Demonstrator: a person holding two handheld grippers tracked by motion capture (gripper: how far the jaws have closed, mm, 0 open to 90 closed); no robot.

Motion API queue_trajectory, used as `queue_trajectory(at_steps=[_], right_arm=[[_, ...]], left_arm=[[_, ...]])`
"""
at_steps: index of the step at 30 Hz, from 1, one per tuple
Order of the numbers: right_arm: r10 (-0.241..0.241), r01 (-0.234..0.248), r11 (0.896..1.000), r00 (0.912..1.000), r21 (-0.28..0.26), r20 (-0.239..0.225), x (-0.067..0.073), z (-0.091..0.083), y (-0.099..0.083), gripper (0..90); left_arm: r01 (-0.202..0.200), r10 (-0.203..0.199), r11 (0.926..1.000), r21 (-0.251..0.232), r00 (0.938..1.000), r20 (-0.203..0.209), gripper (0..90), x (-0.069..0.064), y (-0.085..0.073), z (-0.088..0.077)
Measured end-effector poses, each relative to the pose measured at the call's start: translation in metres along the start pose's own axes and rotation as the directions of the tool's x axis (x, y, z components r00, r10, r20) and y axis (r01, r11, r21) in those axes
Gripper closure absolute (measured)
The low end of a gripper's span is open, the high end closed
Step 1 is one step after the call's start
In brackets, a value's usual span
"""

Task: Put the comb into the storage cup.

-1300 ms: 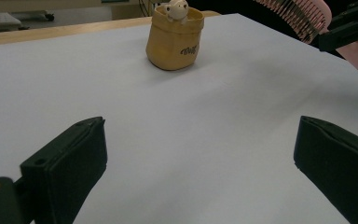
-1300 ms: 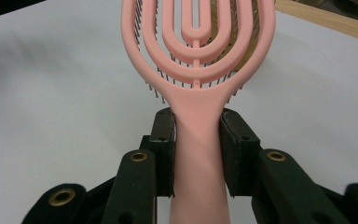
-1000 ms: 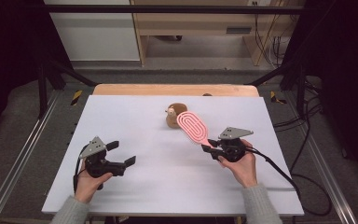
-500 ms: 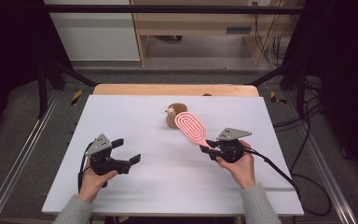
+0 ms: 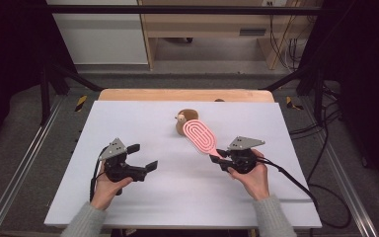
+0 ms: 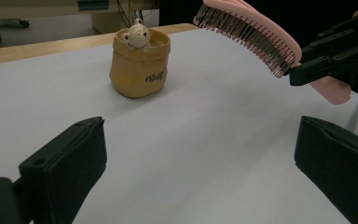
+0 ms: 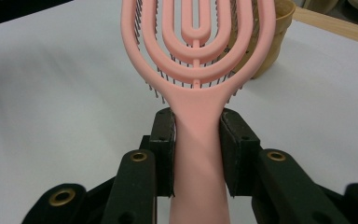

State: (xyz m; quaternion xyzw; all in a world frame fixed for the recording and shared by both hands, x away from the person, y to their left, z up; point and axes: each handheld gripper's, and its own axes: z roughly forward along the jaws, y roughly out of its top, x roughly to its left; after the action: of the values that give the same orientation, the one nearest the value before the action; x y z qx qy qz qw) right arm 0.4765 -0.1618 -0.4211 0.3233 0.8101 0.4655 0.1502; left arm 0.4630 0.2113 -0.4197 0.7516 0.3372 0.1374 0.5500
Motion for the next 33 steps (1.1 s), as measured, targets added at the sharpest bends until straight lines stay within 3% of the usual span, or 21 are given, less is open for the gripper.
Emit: queue_trajectory(at_steps=[33], right_arm=[[-0.010,0.009,1.000,0.9999,-0.011,-0.010,0.004,0.000,0.002,69.2]], left_arm=[[0.054,-0.052,0.9984,-0.019,0.9957,0.077,2.0,-0.015,0.013,0.029]])
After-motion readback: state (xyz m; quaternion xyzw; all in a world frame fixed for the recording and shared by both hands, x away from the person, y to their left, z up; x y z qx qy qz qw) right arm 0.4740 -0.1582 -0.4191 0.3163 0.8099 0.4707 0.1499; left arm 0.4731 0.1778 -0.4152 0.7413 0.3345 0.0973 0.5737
